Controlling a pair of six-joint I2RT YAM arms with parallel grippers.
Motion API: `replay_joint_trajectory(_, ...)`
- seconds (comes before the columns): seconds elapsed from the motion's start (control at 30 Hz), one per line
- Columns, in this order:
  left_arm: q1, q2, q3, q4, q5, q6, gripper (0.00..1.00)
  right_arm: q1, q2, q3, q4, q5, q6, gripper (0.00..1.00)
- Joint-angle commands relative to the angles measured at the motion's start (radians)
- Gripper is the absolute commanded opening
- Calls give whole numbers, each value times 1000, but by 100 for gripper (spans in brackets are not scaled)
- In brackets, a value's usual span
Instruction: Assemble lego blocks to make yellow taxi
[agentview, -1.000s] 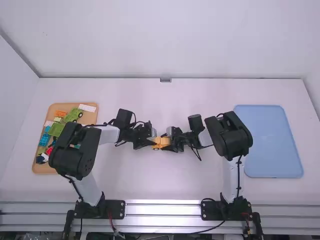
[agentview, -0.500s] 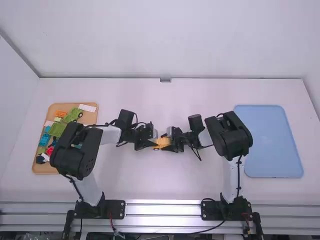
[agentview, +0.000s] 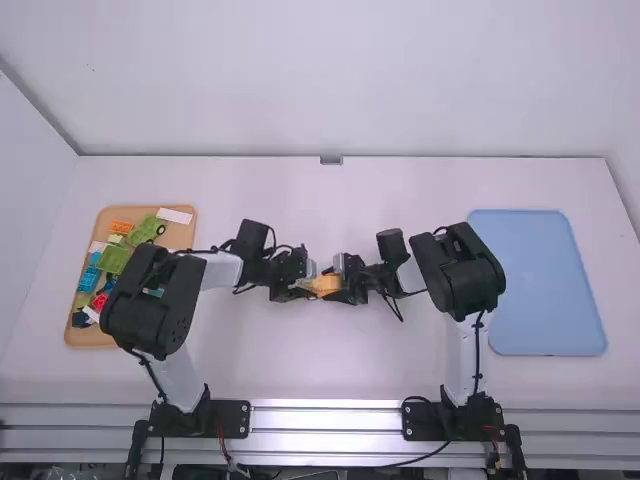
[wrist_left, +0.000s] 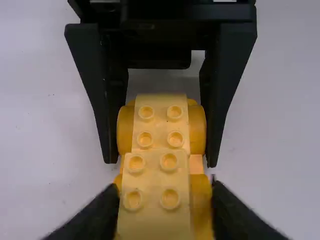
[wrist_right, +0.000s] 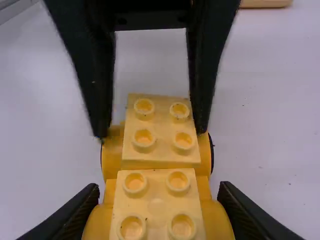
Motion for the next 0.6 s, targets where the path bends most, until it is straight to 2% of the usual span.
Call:
replay_joint_trajectory(0.0, -11, 14, -19, 2, 9, 0, 57, 6, 15, -2, -14, 48, 10, 48)
replay_joint_trajectory(0.4, -9, 13, 3, 12, 16, -29, 47, 8, 15, -2, -13, 48, 10, 48)
replay_joint_trajectory(0.57, -12, 13, 8, 13, 16, -29, 26, 6, 15, -2, -14, 48, 10, 49)
